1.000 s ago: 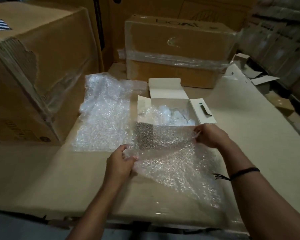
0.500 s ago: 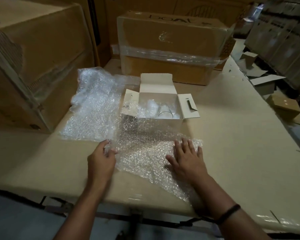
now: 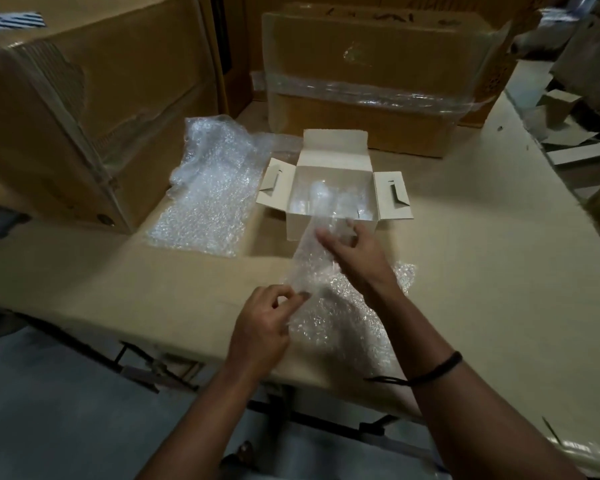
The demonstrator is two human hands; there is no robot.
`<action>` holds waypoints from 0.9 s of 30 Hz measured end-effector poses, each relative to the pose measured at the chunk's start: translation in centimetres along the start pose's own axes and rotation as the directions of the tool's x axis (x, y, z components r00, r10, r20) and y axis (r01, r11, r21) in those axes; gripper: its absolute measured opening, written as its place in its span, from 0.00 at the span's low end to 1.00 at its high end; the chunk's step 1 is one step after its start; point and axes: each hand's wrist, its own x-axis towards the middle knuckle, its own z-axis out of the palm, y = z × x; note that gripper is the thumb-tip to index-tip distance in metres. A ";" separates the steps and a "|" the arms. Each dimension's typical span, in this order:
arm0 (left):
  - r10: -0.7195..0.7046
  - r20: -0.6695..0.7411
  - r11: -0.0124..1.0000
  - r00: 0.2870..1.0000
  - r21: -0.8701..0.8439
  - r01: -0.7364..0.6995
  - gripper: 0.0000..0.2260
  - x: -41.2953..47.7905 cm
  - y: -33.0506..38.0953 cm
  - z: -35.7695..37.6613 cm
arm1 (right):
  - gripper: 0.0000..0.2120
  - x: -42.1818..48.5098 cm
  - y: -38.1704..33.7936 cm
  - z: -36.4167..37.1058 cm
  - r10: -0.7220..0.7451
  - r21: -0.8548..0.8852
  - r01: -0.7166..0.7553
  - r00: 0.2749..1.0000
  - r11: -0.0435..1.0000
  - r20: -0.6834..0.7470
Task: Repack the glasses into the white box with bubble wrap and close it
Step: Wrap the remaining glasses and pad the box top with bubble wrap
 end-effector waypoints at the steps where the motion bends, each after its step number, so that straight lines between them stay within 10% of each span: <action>1: 0.025 0.018 0.999 1.000 0.024 -0.026 0.31 -0.1 0.2 0.0 | 0.40 0.3 -0.3 0.2 0.011 0.020 -0.011 1.000 1.000 -0.017; 8: -0.047 0.156 0.999 0.987 0.008 0.046 0.24 0.3 -2.1 -0.7 | 0.25 0.7 1.7 -3.5 0.204 0.246 -0.153 0.958 0.957 -0.199; 13: 0.156 0.420 0.987 0.894 -0.097 -0.126 0.15 0.8 -1.5 -0.4 | 0.30 -0.1 5.5 -6.6 0.227 -0.060 -0.266 0.904 0.962 -0.362; 20: 0.246 0.372 0.969 0.895 -0.107 -0.222 0.20 1.8 -1.7 0.9 | 0.35 -2.3 6.6 -6.0 -0.065 -0.654 -0.288 0.886 0.700 -0.459; 22: 0.187 0.374 0.982 0.908 -0.060 -0.178 0.22 2.4 -1.1 1.3 | 0.32 -3.0 6.6 -5.0 -0.172 -0.773 -0.163 0.927 0.613 -0.332; 27: 0.057 0.540 0.992 0.840 0.068 -0.110 0.28 2.5 -0.7 2.5 | 0.33 -3.5 8.7 -3.5 0.131 -0.904 -0.038 0.991 0.426 0.020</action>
